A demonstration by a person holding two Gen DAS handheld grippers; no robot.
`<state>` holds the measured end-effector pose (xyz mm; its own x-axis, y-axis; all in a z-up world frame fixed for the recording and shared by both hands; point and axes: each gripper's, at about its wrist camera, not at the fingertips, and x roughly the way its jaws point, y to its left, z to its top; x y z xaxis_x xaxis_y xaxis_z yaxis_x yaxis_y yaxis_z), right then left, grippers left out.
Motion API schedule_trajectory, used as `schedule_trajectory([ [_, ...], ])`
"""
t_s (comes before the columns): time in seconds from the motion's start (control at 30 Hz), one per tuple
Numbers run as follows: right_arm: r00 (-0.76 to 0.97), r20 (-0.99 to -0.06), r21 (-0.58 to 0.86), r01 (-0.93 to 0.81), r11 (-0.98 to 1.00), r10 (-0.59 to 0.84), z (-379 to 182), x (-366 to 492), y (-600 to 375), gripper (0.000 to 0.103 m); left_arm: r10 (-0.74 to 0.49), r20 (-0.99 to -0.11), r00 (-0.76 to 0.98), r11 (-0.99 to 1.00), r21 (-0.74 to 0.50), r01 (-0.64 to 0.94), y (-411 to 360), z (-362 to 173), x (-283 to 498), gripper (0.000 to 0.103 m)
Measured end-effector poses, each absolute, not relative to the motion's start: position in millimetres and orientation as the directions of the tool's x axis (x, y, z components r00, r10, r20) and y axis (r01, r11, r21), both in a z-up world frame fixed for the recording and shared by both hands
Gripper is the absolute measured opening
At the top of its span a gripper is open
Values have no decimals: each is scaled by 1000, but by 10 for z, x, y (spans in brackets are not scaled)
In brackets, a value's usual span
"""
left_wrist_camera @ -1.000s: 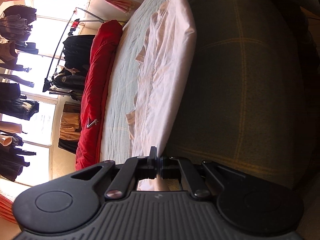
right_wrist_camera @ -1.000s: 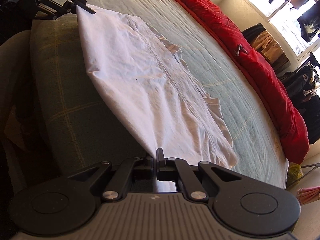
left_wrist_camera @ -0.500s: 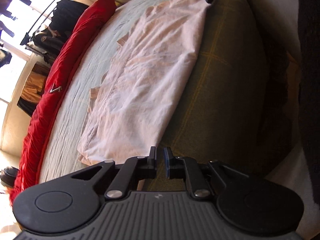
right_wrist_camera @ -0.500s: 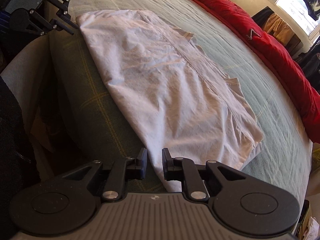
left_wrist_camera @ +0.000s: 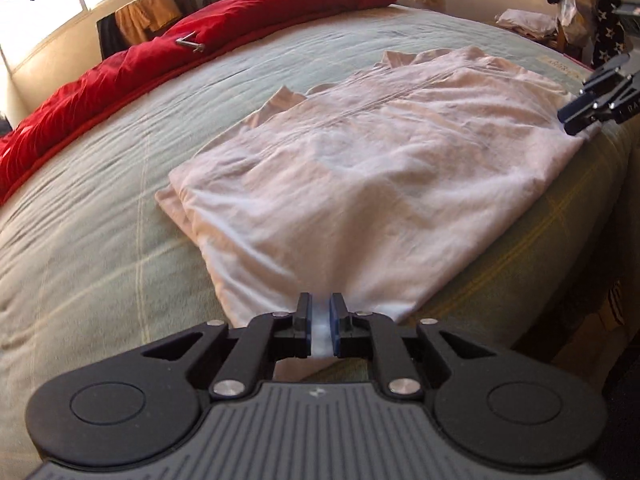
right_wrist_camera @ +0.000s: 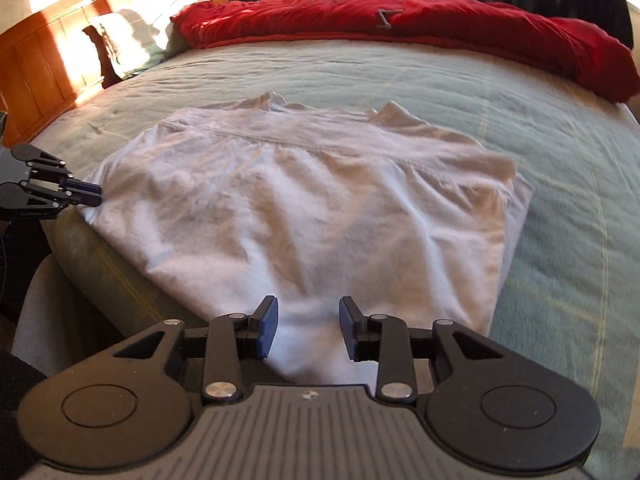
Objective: Fold clothes
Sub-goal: 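Lay the folded edge down and open both grippers, then lower the right gripper and pinch the folded shirt edge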
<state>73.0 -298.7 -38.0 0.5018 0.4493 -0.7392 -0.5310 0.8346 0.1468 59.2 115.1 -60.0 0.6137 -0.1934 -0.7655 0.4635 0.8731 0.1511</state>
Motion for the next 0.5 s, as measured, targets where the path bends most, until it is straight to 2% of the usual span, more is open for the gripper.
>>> schedule_trajectory([
  [0.17, 516, -741, 196, -444, 874, 428, -486, 656, -3213, 38, -166, -767, 620, 924, 98, 369, 1321, -435, 542, 12],
  [0.23, 547, -728, 173, -437, 883, 413, -391, 662, -3246, 40, -169, -747, 643, 932, 91, 350, 1330, -309, 600, 21],
  [0.3, 583, -698, 167, -433, 886, 417, -289, 738, -3246, 43, -199, -705, 681, 942, 55, 332, 1324, -164, 748, 38],
  [0.4, 633, -639, 189, -423, 886, 438, -196, 958, -3167, 44, -242, -676, 697, 953, -28, 303, 1298, -123, 1073, 39],
  [0.5, 628, -625, 259, -393, 882, 463, -316, 1153, -3097, 44, -288, -671, 683, 952, -127, 277, 1286, -235, 1399, 39],
])
